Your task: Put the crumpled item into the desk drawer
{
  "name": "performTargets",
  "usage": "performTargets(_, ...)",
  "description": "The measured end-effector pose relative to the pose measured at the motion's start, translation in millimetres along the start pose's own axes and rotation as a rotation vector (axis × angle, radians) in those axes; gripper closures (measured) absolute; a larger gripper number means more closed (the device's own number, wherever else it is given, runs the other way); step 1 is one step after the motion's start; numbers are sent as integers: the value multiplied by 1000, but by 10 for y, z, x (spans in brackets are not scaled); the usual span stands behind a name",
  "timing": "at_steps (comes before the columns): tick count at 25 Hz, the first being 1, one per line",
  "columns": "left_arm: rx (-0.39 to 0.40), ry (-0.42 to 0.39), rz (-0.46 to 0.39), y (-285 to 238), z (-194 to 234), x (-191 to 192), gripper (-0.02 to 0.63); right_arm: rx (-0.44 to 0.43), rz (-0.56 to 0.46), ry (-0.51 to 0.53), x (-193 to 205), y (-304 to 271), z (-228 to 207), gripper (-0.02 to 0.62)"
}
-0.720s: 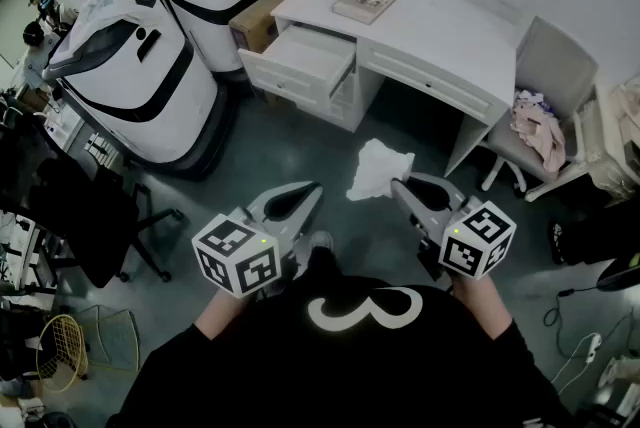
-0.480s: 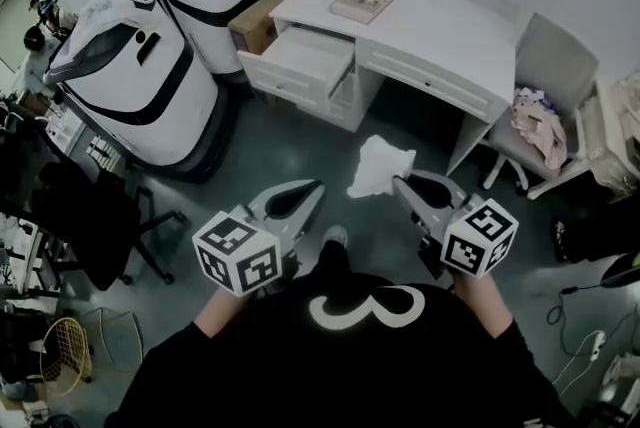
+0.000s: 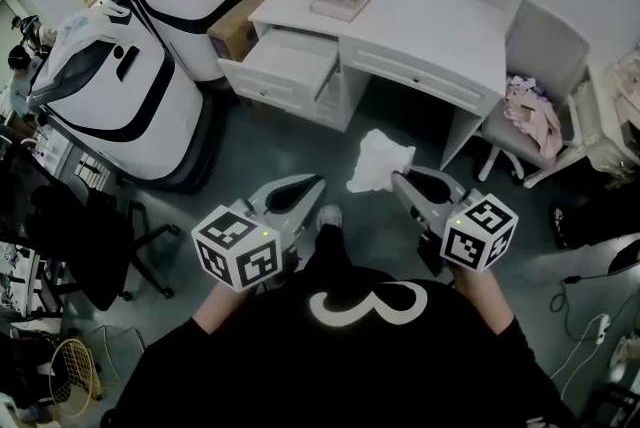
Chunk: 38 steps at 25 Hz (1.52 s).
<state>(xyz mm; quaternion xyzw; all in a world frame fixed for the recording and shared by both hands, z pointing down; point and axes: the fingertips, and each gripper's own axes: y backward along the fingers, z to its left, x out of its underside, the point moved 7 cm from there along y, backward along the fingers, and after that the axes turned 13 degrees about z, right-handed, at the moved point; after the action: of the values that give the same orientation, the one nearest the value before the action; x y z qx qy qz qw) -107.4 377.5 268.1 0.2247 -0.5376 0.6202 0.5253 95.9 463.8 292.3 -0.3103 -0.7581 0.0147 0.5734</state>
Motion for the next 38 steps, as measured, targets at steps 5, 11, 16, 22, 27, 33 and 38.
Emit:
performTargets(5,11,5,6,-186,288,-138,597,4,7,-3,-147,-226,-225,558)
performTargets(11,22,26,16,-431,836,-355,597,11,26,-17,-404,-675,-570,558)
performTargets(16,26,50,33,-683,1408,-631,597,13,60,-31,-700,-1144,-913,558)
performTargets(22,24,91,42,-962,2237,-1007,597,10,111,-42,-1177,-1861,-1348,558)
performTargets(27,8,109,56,-1184,2938,-1258,597,1,152,-39,-1501,-2468,-1696,557)
performTargets(33,-14,131,68,-1401,3610,-1429,597,4,189,-29,-1761,-3059,-2042,558)
performTargets(38,-39,140,81,-1499,3956,-1477,597,6,209,-38,-1839,-3376,-2226,558)
